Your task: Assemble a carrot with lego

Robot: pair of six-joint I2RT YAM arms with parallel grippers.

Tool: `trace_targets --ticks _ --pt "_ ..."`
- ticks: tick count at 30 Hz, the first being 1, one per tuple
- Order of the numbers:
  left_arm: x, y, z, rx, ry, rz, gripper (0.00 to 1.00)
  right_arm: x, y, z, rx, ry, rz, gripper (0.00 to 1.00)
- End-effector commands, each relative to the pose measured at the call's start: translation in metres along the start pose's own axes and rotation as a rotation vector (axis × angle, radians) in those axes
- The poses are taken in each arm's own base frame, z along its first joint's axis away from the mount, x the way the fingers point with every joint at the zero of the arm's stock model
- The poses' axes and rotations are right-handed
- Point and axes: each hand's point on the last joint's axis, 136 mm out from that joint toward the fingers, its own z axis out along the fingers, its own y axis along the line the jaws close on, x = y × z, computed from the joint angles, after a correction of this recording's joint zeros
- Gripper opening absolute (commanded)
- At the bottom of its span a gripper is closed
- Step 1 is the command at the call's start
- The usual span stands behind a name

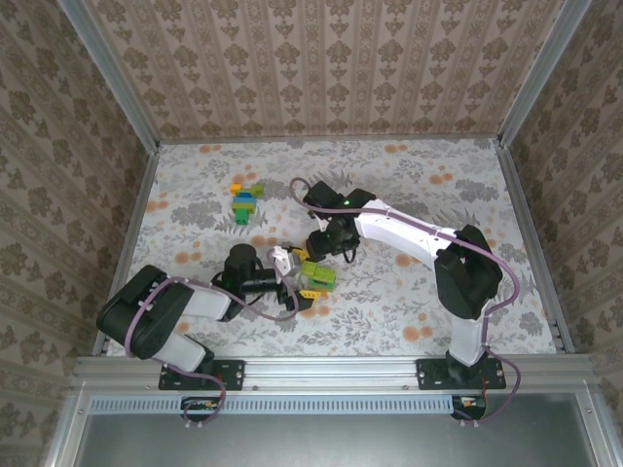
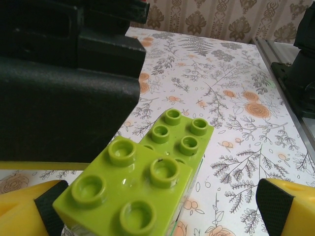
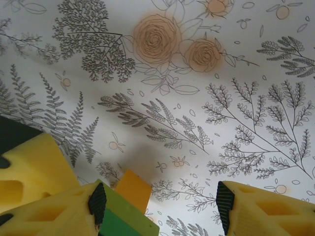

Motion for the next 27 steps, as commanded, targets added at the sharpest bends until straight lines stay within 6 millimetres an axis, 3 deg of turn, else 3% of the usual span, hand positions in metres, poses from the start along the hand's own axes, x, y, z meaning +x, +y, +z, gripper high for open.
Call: trace_targets --ticks 1,8,16,22,27 --pt "-0.002 0.006 0.002 0.003 0.004 0.001 1.00 0.000 0.007 -0.004 -0.017 0.013 -0.048 0.64" --pt "-0.001 0.009 0.005 0.010 0.013 0.002 1.00 -0.016 0.000 -0.018 0.034 -0.061 -0.055 0.65" --pt "-0.003 -0.003 0.007 0.090 0.005 0.022 1.00 -0.071 -0.030 -0.039 0.136 -0.192 0.046 0.68" --pt "-0.003 -0.010 0.009 0.148 0.000 0.025 1.00 -0.128 -0.046 -0.012 0.121 -0.205 -0.039 0.69" --pt "-0.005 -0.011 0.011 0.178 0.002 0.013 1.00 -0.168 -0.064 0.028 0.035 -0.207 -0.077 0.69"
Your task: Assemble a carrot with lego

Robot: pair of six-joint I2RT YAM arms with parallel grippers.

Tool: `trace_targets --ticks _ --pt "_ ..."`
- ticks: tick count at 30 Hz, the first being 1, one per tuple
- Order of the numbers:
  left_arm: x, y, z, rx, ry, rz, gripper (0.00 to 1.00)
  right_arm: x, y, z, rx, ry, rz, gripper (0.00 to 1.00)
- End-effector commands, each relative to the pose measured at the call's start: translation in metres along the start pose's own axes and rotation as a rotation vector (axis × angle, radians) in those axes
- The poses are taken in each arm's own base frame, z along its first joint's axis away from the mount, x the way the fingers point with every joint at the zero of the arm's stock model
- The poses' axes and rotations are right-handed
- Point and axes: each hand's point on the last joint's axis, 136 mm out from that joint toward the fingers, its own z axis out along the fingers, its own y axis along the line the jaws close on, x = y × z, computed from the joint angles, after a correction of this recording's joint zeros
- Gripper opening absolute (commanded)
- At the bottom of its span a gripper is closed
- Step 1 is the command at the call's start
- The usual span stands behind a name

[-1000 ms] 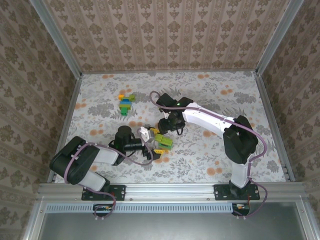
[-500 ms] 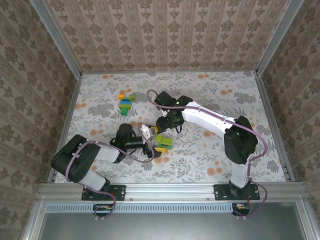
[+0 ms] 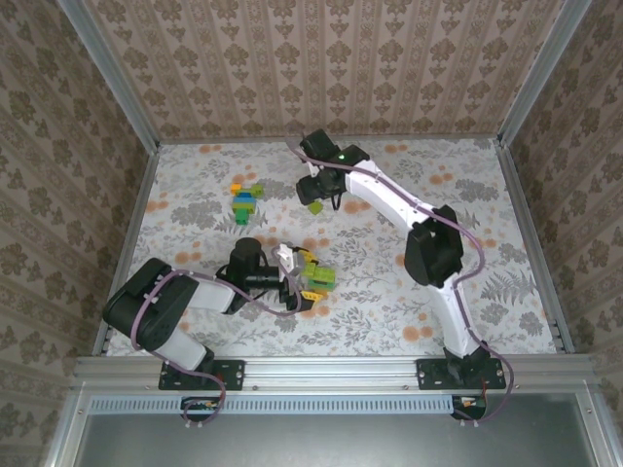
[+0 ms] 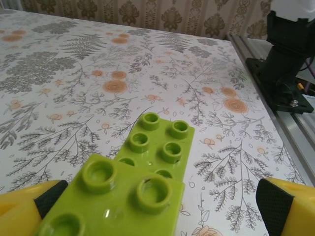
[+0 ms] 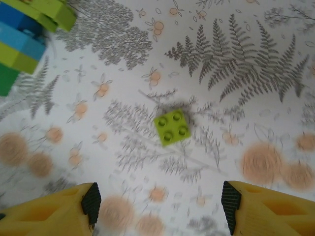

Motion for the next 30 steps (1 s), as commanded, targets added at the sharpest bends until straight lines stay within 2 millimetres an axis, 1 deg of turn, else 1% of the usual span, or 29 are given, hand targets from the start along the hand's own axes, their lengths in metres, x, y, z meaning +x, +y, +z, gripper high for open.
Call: trace_targets --ticks 1,3,8,12,15,21,30 --pt "-0.005 -0.001 0.004 0.057 -0.007 0.012 1.00 -0.003 -0.009 0.032 -0.078 0.040 -0.042 0.69" --pt "-0.004 0.001 0.005 0.067 -0.005 -0.002 1.00 -0.007 -0.013 0.048 -0.129 0.046 -0.015 0.69" --pt "-0.004 0.008 0.004 0.067 -0.008 -0.039 1.00 -0.015 -0.012 0.070 -0.176 0.033 -0.016 0.70" --pt "-0.002 0.016 0.006 0.051 0.008 -0.069 1.00 -0.010 -0.015 0.086 -0.175 0.050 -0.004 0.70" --pt "-0.003 0.019 0.005 0.035 0.012 -0.070 1.00 -0.001 -0.019 0.095 -0.164 0.081 -0.013 0.70" --pt "0.000 0.024 0.007 0.025 0.028 -0.081 1.00 0.015 -0.016 0.101 -0.172 0.132 -0.061 0.69" --pt "0.001 0.026 0.008 0.018 0.032 -0.080 1.00 0.027 -0.005 0.104 -0.208 0.168 -0.099 0.70"
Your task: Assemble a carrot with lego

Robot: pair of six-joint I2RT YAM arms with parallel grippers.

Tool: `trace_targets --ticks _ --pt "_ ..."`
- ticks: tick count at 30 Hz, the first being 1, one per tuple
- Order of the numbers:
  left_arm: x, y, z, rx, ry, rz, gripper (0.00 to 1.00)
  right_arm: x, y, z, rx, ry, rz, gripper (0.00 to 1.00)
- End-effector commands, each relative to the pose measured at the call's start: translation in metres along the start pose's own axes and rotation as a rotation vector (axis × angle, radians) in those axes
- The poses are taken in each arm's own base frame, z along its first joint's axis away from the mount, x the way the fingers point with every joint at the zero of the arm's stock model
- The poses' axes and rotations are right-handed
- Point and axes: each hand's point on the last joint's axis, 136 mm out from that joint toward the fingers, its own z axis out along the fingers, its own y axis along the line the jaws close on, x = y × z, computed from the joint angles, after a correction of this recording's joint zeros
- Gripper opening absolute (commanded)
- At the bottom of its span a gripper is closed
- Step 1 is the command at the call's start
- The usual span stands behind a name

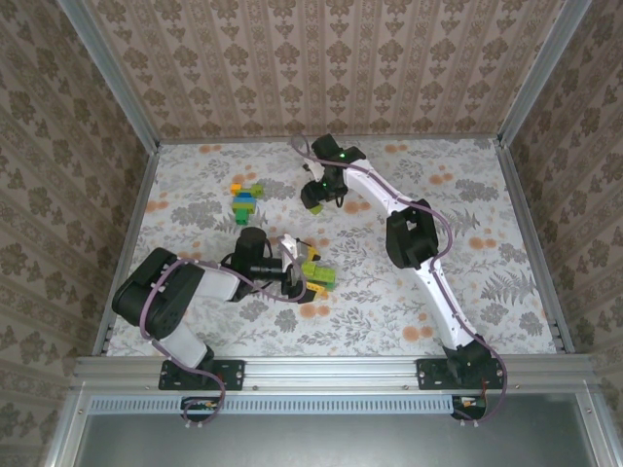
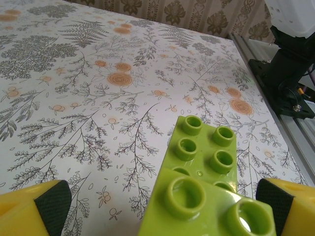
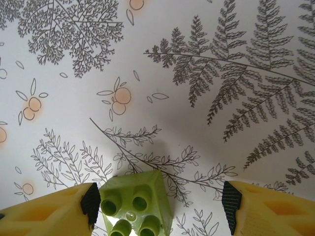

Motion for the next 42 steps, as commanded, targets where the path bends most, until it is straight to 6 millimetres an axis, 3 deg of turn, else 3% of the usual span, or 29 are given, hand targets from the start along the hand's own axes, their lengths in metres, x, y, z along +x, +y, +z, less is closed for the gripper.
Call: trace_targets --ticks 1,8,28,34,38,42 --pt "-0.002 0.005 0.002 -0.001 0.002 -0.005 1.00 0.012 0.012 0.007 -0.037 0.051 -0.041 0.70" --pt "0.000 0.007 0.002 -0.007 0.006 -0.008 1.00 0.025 0.019 0.015 -0.028 0.108 -0.085 0.68" --pt "0.000 0.010 0.003 -0.020 0.011 -0.015 1.00 0.042 0.011 0.015 0.065 0.178 -0.098 0.38" --pt "0.000 0.010 0.003 -0.022 0.012 -0.008 1.00 0.024 0.001 -0.010 0.134 0.103 -0.033 0.32" --pt "0.000 0.009 0.003 -0.023 0.012 -0.003 1.00 0.015 -0.006 -0.041 0.165 0.044 0.035 0.30" --pt "0.001 0.006 0.003 -0.018 0.012 0.007 1.00 0.020 -0.006 -0.075 0.189 0.014 0.081 0.30"
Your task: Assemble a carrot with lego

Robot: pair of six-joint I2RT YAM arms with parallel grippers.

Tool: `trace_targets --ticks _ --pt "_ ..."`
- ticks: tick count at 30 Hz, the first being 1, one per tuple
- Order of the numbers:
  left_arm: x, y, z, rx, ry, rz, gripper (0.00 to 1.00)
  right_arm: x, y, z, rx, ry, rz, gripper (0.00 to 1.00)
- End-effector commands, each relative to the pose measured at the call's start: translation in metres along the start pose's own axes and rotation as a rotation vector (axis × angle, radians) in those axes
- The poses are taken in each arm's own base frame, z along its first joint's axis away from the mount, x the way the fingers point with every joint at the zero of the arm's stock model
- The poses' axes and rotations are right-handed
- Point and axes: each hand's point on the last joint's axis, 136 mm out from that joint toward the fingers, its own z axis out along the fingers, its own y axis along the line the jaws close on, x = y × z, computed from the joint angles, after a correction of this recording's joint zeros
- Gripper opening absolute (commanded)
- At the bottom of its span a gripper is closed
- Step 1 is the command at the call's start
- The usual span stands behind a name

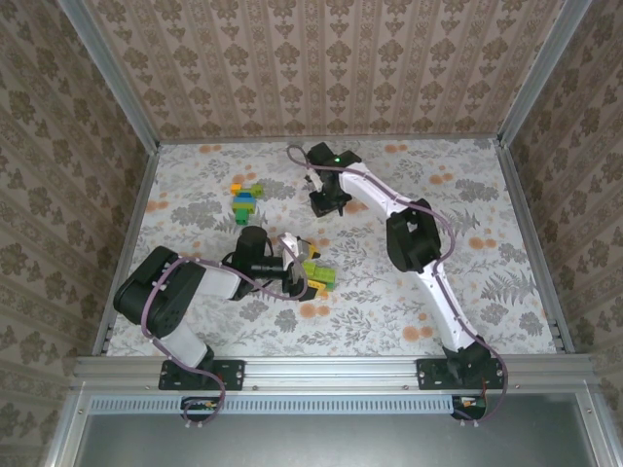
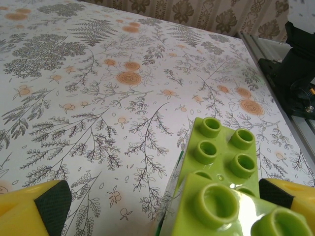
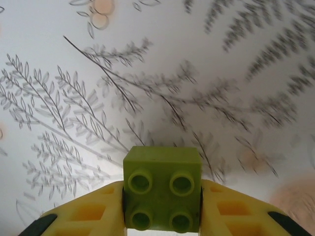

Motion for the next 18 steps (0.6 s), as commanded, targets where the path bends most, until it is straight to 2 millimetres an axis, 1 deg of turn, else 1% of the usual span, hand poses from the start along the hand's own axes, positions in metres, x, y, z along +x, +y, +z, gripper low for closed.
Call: trace_targets --ticks 1,3,7,11,18 --pt "0.000 -0.002 0.001 0.011 0.005 0.009 1.00 -0.009 -0.010 -0.061 0.044 -0.102 0.079 0.30" --pt "0.001 -0.003 0.001 0.014 0.002 0.012 1.00 0.002 -0.011 -0.076 0.046 -0.108 0.101 0.30" --pt "-0.001 -0.008 0.000 0.021 -0.007 0.028 1.00 0.030 -0.009 -0.098 0.025 -0.107 0.134 0.30" --pt "-0.001 -0.012 -0.001 0.034 -0.013 0.036 1.00 0.070 -0.006 -0.112 -0.003 -0.078 0.169 0.30" --pt "0.000 -0.022 -0.004 0.052 -0.028 0.052 0.94 0.144 0.005 -0.135 -0.050 -0.021 0.250 0.29"
